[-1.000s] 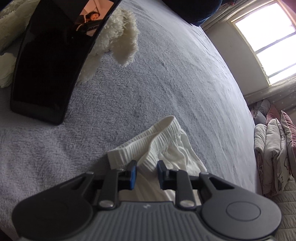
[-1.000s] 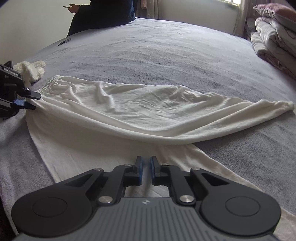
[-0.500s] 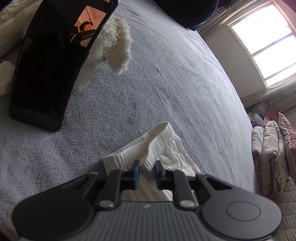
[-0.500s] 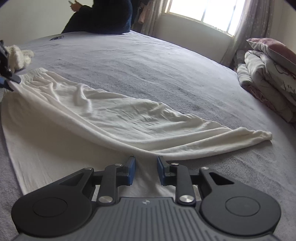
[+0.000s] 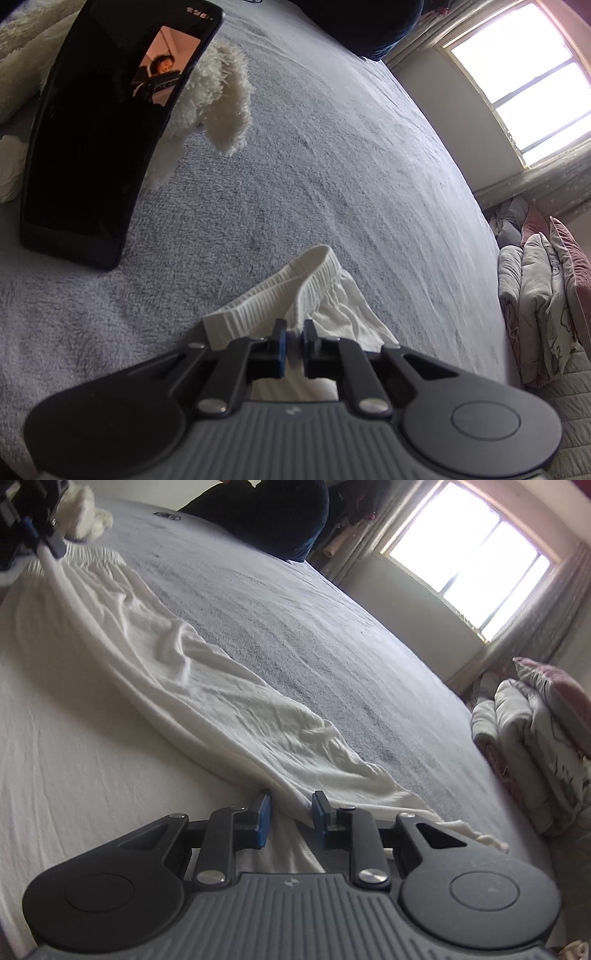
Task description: Fold clothes
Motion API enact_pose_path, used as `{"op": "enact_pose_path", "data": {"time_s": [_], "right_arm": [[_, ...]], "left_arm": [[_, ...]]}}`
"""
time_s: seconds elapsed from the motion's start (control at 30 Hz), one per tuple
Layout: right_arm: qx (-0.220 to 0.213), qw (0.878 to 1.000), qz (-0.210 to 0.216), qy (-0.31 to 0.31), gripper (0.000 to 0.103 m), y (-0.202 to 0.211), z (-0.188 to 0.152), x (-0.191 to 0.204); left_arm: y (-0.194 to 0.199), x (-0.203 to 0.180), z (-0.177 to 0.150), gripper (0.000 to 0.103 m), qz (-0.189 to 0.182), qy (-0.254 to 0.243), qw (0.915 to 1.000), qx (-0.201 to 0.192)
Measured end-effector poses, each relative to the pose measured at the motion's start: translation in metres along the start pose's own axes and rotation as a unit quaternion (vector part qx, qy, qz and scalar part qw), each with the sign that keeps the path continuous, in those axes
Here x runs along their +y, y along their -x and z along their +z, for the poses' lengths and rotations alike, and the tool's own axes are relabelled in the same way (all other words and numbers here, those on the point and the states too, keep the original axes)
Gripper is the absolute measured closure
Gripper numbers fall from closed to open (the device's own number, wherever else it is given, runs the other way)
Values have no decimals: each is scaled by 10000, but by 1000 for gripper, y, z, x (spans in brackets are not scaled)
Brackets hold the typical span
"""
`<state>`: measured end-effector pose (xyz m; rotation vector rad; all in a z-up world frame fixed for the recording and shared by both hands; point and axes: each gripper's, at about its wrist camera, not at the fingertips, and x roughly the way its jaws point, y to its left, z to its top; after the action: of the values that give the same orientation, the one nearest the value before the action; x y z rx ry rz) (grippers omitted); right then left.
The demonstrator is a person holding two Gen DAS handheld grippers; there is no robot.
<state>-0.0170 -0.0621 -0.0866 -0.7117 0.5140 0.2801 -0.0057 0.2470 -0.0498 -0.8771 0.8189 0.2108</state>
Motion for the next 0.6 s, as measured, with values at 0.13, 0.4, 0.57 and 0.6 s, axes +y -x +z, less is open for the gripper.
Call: {"op": "enact_pose_path", "data": {"time_s": [0.13, 0.4, 0.57, 0.6], "right_arm": [[44, 9982, -409, 435, 98, -7, -2, 7], [-166, 9844, -1292, 1184, 100, 8, 4, 6], [-202, 9707, -1597, 1785, 100, 37, 7, 4], [-185, 9684, -1584, 1918, 100, 42, 4, 6]], "left_arm": [[2, 1, 0, 96, 29, -16, 10000, -19], [1, -3, 4, 96, 45, -311, 9995, 105], [-1, 4, 14, 96, -107, -456, 9983, 357], [0, 5, 15, 96, -122, -502, 9979, 386]]}}
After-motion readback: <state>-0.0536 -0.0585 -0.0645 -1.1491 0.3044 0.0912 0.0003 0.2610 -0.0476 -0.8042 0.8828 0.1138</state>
